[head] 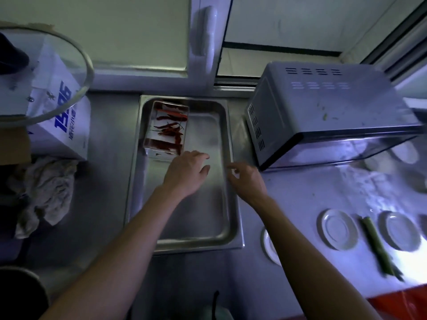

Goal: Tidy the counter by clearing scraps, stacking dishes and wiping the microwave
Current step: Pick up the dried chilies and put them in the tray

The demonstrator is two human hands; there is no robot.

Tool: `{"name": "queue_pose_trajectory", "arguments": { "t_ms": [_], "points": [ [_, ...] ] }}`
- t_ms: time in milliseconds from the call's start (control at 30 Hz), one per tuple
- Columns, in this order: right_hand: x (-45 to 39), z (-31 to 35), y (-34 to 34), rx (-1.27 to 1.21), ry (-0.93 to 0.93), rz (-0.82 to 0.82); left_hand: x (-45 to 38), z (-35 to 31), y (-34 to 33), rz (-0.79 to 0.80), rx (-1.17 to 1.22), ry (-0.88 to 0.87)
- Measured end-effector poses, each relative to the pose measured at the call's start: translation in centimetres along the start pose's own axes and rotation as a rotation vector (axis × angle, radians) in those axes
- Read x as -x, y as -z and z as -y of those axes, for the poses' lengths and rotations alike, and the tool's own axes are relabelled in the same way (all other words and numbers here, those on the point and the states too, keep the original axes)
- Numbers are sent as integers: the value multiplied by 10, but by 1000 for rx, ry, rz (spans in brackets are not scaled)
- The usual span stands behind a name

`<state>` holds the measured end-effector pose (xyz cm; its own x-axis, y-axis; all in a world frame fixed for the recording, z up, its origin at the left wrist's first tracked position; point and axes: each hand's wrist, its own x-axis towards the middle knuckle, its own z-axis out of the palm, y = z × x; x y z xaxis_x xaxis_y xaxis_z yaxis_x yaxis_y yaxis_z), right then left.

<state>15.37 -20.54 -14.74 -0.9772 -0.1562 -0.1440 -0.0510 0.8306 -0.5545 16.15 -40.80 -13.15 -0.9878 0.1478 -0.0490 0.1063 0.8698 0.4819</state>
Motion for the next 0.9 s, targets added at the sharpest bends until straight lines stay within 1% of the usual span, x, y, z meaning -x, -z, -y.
{"name": "queue_pose_trajectory", "arguments": {
  "t_ms": [100,333,533,767,900],
  "points": [
    [32,-22,16,9,4,-43,12,-30,-13,54,-2,-45],
    [113,-96,39,-109,-145,-97,46,-100,-56,129,-38,-152],
    [202,-156,62,-161,-263,-128,86,-176,-97,177,-75,-237],
    [288,-212,94,-108,-300,-135,134,-256,-142,225,-84,-289],
    [322,-237,106,-137,-310,-163,153,-291,-163,255,-115,-335]
  ]
}}
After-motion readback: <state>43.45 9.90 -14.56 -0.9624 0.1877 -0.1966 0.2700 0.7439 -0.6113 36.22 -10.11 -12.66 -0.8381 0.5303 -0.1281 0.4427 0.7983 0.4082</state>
